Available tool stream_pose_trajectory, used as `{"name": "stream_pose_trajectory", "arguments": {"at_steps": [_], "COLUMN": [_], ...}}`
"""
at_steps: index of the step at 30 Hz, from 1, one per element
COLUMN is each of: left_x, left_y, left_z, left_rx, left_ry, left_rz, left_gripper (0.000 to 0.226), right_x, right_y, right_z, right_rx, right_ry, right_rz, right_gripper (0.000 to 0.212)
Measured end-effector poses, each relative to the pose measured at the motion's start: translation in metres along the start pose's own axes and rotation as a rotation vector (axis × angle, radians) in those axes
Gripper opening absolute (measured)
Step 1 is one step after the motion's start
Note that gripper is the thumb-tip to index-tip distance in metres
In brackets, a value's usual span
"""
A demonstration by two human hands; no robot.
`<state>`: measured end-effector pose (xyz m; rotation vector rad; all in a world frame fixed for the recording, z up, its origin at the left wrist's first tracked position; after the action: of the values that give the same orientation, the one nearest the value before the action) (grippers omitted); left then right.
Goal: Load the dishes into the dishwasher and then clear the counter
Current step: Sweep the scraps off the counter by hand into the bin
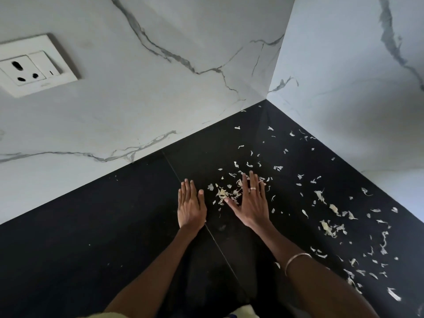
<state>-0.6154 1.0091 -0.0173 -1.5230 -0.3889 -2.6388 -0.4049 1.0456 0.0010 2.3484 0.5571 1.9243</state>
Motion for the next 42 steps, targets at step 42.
{"name": "stream_pose_trajectory", "arguments": {"at_steps": [42], "left_x": [-0.028], "left_y": [-0.099], "left_z": [0.108], "left_rx": [-0.199], "left_ry": [0.216], "left_rz": [-0.037], "left_gripper": [0.069], "right_x": [0.060], "right_y": [-0.075], "right_z": [0.205], "right_rx": [-0.212], "right_ry": [-0.272], "right_rz": [0.098], "right_gripper": [0.071]}}
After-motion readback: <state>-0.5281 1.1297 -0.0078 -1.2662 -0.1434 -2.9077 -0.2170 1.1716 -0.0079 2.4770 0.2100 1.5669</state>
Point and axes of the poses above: each hand's wrist, its own y-axis away from the middle knuckle, its own x-axis out of the back of the hand, z = x × y, the point moved 8 cm from there along -y, towards the middle knuckle, and after that the axes turned 14 degrees about -z, right-handed, at the moved point
